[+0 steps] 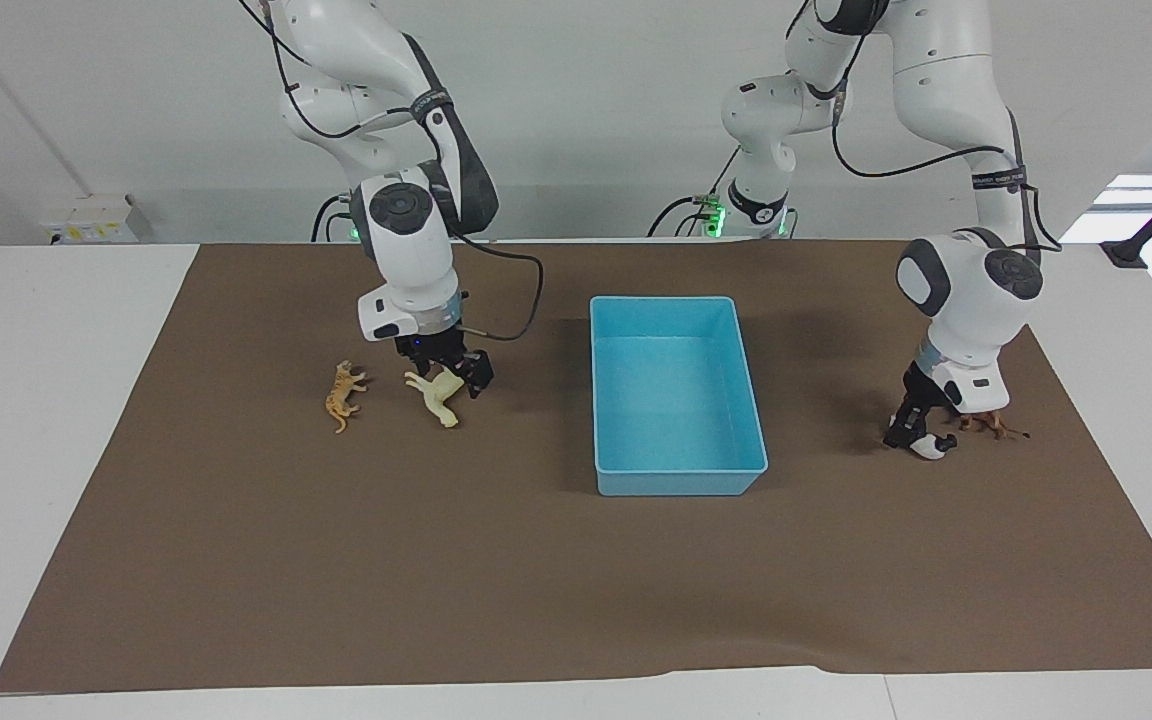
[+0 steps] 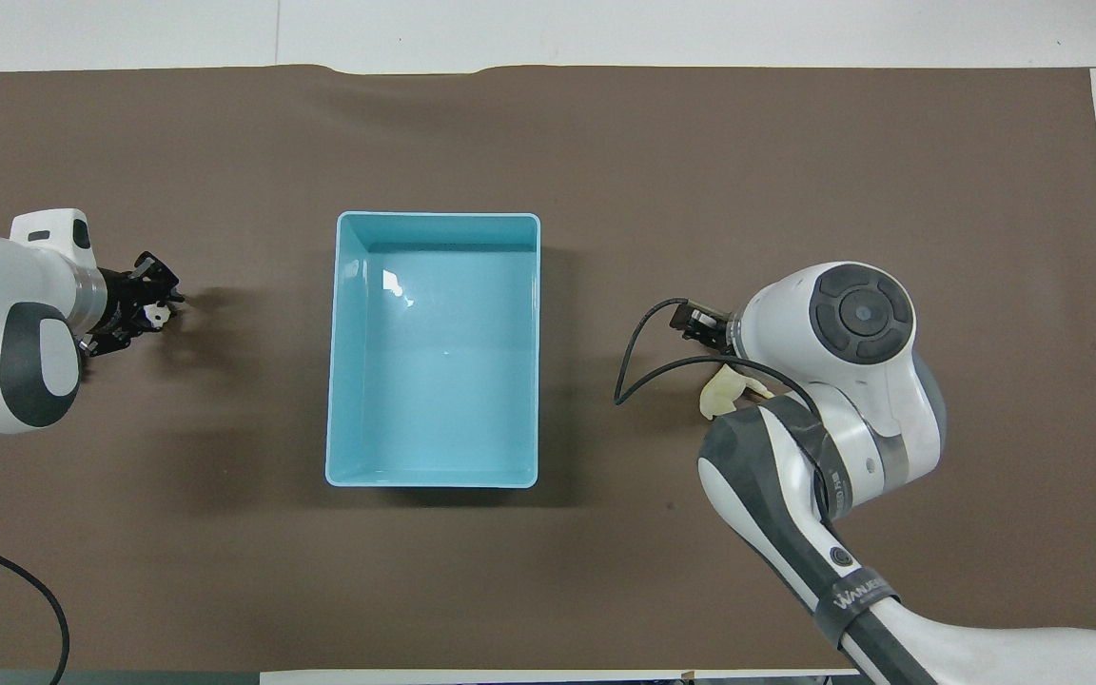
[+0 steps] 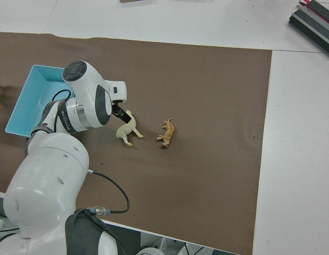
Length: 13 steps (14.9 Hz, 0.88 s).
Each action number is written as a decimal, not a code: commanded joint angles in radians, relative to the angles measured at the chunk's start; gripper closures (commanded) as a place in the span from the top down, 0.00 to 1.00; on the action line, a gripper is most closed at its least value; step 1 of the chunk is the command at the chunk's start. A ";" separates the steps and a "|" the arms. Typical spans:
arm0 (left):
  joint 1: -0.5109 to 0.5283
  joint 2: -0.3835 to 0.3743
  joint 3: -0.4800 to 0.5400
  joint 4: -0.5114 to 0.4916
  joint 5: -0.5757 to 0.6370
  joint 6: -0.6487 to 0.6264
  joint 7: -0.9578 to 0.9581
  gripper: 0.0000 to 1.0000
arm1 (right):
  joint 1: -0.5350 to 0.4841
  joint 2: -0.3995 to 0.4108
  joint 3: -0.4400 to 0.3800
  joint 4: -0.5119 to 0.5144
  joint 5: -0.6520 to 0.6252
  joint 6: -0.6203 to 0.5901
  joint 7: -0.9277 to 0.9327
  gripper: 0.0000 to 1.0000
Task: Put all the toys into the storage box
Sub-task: 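Carry the panda into the blue box with the left gripper and release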
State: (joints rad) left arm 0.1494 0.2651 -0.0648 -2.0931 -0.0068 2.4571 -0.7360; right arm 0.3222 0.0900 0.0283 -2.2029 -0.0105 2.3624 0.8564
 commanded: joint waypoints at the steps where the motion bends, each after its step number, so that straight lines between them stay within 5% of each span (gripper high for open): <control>1: 0.006 -0.012 0.003 -0.009 -0.002 -0.003 -0.006 0.00 | -0.018 -0.052 -0.001 -0.098 0.009 0.067 -0.020 1.00; 5: -0.027 -0.023 -0.006 0.173 -0.002 -0.217 -0.072 0.00 | -0.025 -0.056 -0.001 -0.141 0.009 0.136 -0.019 1.00; 8: -0.202 -0.023 -0.006 0.350 -0.002 -0.422 -0.314 0.00 | -0.043 -0.052 -0.002 -0.150 0.009 0.152 -0.023 1.00; 13: -0.485 -0.024 -0.007 0.380 -0.004 -0.396 -0.711 0.00 | -0.040 -0.029 -0.001 -0.150 0.009 0.211 0.009 1.00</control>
State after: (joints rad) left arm -0.2680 0.2334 -0.0941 -1.7064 -0.0065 2.0432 -1.3456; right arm 0.2862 0.0635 0.0220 -2.3319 -0.0105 2.5286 0.8557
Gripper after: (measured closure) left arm 0.643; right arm 0.000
